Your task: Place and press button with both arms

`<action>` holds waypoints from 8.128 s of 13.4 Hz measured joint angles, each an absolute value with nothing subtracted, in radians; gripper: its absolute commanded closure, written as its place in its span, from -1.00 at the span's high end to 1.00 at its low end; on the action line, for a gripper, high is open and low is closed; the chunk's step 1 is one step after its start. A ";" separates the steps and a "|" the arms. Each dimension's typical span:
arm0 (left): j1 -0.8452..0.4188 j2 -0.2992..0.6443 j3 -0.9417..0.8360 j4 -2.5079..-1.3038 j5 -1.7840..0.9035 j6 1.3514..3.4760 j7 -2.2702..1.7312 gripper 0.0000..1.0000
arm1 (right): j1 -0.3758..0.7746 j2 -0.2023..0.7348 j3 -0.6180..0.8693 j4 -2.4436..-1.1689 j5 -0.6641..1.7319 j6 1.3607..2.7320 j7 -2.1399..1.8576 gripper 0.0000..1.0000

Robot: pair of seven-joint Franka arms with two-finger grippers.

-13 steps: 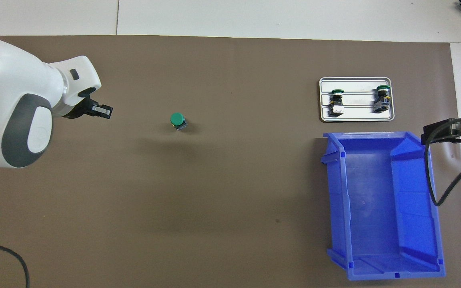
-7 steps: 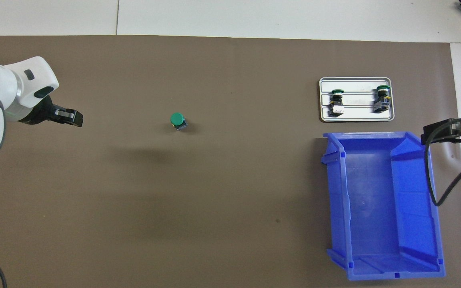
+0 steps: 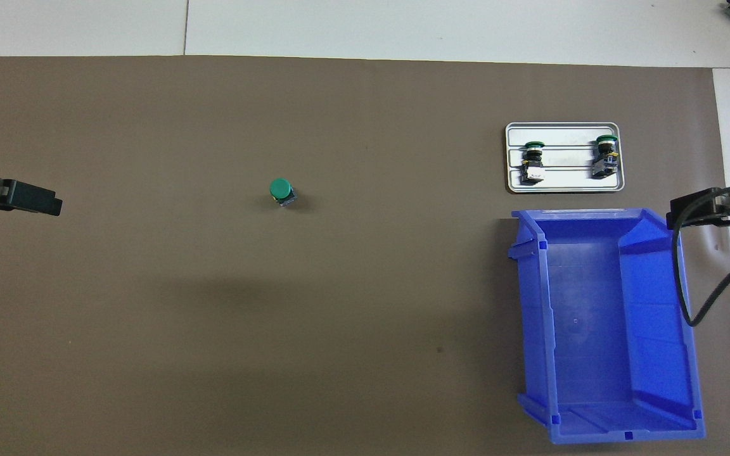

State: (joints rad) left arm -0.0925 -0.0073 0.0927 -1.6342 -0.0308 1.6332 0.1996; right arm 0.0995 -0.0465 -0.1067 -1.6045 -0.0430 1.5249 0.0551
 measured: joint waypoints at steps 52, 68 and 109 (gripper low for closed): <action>-0.015 0.011 -0.010 -1.530 -0.014 1.492 0.162 1.00 | 0.775 0.800 -0.090 -1.205 -0.111 2.408 0.677 1.00; -0.015 0.011 -0.010 -1.530 -0.014 1.492 0.161 1.00 | 0.793 0.812 -0.090 -1.235 -0.216 2.457 0.677 -0.18; -0.015 0.010 -0.010 -1.530 -0.014 1.492 0.161 1.00 | 0.067 -0.239 -0.115 -2.622 0.037 2.707 -0.279 -1.00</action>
State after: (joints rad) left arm -0.0147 0.0103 -0.0105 -1.5300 -0.0141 1.4919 0.1607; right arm 0.0669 -0.2394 -0.1150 -2.6224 0.0367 2.7073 -0.2788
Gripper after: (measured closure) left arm 0.000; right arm 0.586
